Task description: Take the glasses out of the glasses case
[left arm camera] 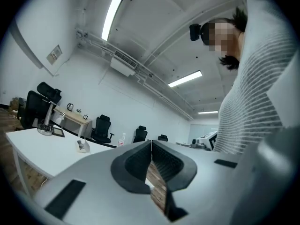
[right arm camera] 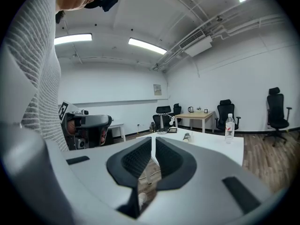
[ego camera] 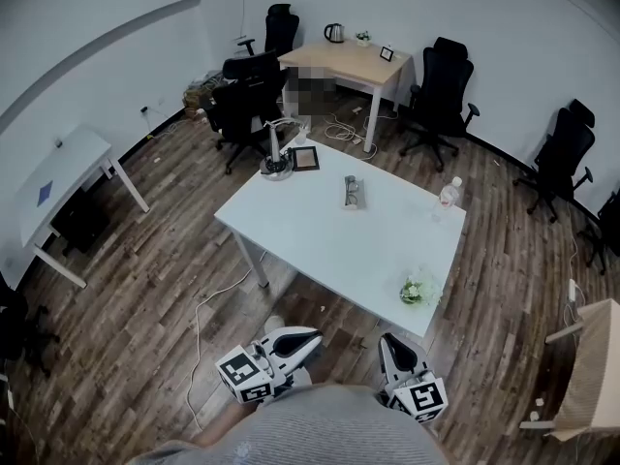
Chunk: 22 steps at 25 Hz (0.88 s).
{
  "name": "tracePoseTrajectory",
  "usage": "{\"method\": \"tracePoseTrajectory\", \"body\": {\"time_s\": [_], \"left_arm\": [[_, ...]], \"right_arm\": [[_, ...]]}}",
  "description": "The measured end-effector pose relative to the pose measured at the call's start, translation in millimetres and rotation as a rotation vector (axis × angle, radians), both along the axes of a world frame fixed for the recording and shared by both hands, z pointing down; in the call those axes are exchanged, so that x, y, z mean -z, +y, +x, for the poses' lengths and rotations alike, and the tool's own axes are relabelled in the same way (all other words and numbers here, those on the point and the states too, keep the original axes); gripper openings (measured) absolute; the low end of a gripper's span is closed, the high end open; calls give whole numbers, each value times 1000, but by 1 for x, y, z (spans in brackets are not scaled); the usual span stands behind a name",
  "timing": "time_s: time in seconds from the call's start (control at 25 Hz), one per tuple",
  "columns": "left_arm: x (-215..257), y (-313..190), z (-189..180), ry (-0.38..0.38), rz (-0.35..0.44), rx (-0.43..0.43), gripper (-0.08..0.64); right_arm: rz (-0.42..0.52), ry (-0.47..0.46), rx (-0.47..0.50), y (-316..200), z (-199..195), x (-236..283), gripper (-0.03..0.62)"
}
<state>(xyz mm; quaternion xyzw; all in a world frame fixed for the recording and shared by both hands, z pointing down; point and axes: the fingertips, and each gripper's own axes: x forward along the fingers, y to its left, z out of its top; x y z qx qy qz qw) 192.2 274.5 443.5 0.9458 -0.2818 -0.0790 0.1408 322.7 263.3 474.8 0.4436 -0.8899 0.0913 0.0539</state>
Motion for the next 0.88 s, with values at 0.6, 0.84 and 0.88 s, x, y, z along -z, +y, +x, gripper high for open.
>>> {"method": "tracePoseTrajectory", "body": {"time_s": [0.6,0.84,0.88], "left_arm": [[2,-144,-90,16,53,-106,14],[15,-204,-128,11,64,-193,14],[16,-214,-136,11,69,-205,14]], "right_arm": [[752,466,385,-129,-163,70,17],[-34,57,-52,-214,-163,7,17],[-21,71,-52,-225,-171,10,17]]}}
